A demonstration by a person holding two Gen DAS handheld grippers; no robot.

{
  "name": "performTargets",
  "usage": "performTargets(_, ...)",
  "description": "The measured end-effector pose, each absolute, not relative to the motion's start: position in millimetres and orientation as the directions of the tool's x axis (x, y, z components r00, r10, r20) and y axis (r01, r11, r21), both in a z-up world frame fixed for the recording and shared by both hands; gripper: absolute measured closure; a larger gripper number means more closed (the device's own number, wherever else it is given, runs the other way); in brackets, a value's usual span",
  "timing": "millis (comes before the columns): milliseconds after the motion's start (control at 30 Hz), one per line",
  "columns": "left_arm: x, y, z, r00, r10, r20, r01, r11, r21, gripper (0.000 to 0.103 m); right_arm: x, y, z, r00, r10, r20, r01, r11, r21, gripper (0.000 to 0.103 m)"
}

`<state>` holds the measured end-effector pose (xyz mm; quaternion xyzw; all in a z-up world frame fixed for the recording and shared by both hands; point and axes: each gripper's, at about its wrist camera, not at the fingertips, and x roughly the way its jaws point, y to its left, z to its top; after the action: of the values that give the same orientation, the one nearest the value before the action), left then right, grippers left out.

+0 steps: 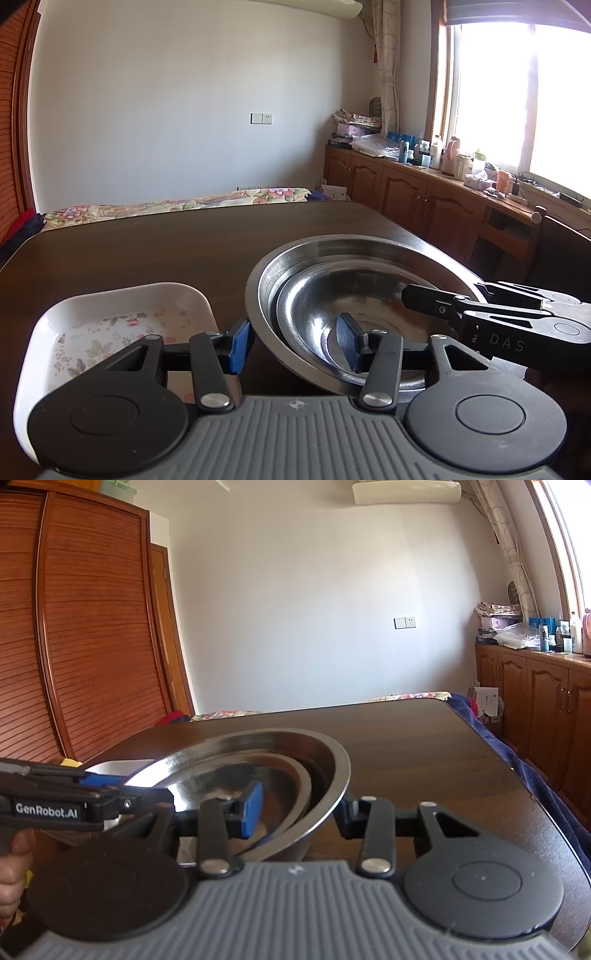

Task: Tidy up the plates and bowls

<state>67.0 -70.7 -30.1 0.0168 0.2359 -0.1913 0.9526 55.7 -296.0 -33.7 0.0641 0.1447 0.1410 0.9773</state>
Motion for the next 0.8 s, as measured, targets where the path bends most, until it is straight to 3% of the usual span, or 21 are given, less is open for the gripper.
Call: performTargets(800, 56, -40, 3, 0.873, -0.271, -0.406, 0.286, 0.958, -0.023, 0.051, 68, -275, -9, 0.903, 0.376, -0.208, -0.346, 0.924, 0.165, 0.060)
